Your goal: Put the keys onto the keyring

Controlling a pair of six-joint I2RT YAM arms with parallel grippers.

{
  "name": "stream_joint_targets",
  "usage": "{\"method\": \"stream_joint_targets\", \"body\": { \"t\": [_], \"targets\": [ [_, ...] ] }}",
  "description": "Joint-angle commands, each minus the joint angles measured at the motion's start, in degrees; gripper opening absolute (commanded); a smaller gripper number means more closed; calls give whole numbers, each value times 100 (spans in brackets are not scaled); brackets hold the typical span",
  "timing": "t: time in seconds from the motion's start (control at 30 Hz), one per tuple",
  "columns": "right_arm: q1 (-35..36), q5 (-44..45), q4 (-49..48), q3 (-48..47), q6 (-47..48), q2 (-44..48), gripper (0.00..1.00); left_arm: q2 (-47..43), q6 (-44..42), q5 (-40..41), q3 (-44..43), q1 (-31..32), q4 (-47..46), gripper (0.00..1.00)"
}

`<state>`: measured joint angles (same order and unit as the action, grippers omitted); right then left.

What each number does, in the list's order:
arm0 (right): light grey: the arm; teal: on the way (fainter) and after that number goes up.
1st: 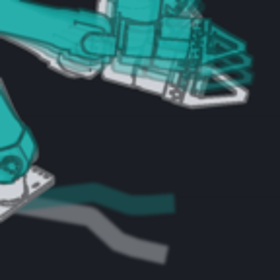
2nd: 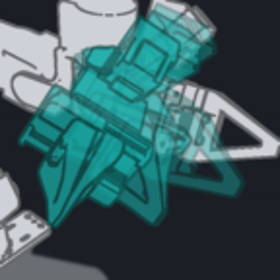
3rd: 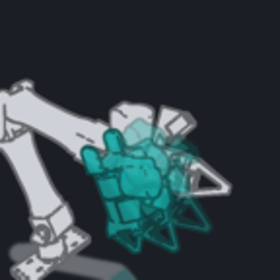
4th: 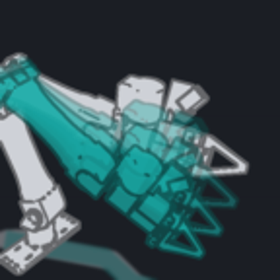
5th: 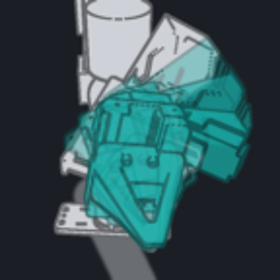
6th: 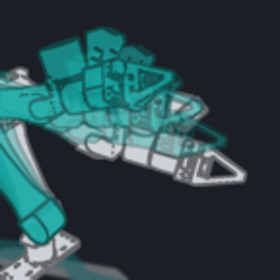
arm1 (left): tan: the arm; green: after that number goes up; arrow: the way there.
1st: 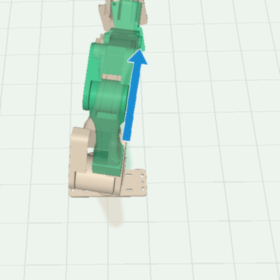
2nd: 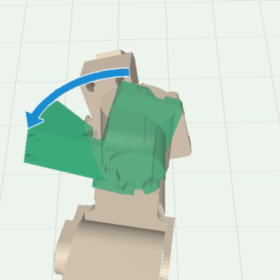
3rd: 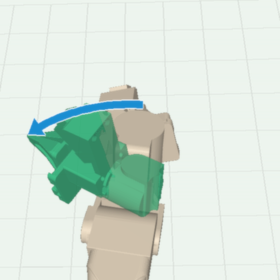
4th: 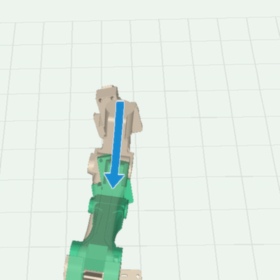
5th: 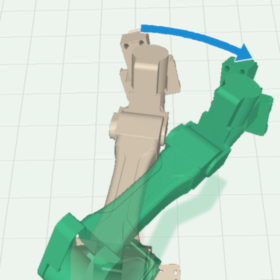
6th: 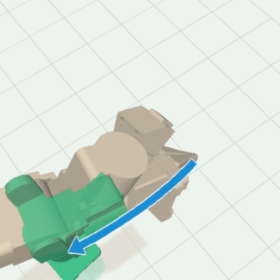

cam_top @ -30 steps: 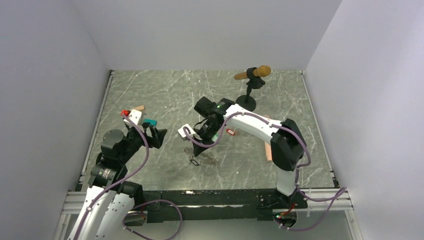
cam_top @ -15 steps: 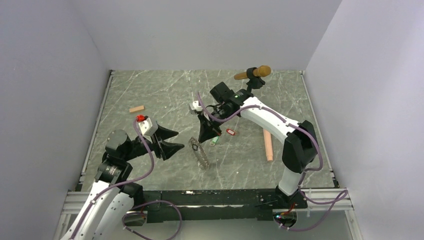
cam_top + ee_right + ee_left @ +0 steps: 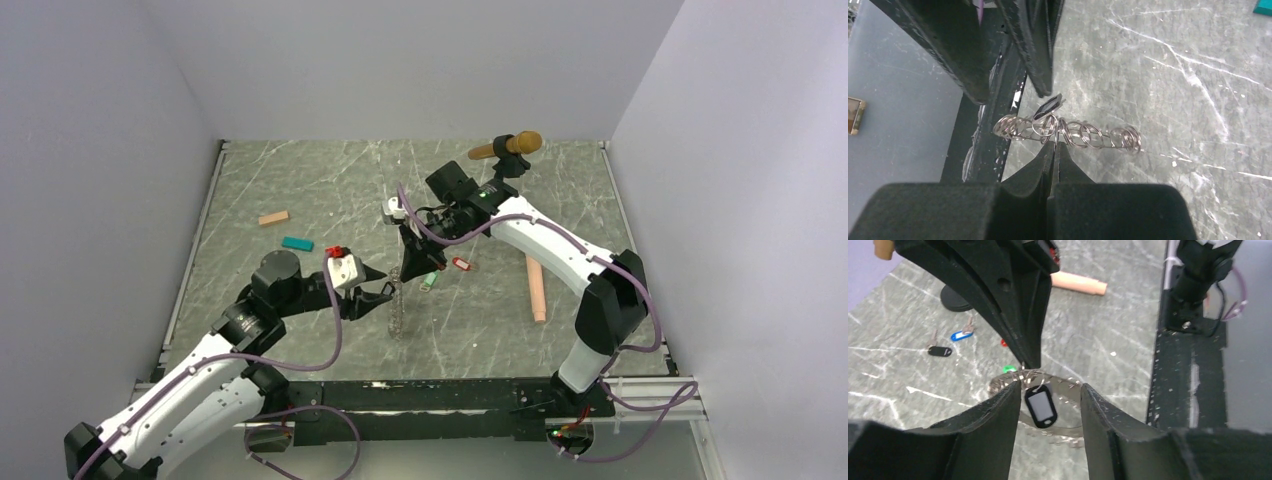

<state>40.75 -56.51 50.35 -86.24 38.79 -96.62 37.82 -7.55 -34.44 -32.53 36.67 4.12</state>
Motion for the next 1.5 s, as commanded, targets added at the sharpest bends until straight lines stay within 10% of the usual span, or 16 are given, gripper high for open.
{"method": "stream_joint_targets", "body": {
  "t": [0.0,0.37,0.67,0.87,1.0,1.47],
  "targets": [
    [48,84,-147,-22,22,238,0,222,-500,296,-192,42,-284,49],
    [47,-190,-264,-69,-306,135,0,231,-654,799,-79,65,-141,46],
    [39,-812,685,-146,1195,152,0,-39,76,923,122,48,-249,45],
    [25,-1430,1625,-244,2872,151,0,-554,240,559,299,47,-368,29],
    [20,-1829,2133,-480,3802,-7,0,-692,461,361,243,42,-368,39],
    [49,-1028,1912,-787,3649,88,0,-482,2243,-797,713,42,-1514,39]
  ]
}}
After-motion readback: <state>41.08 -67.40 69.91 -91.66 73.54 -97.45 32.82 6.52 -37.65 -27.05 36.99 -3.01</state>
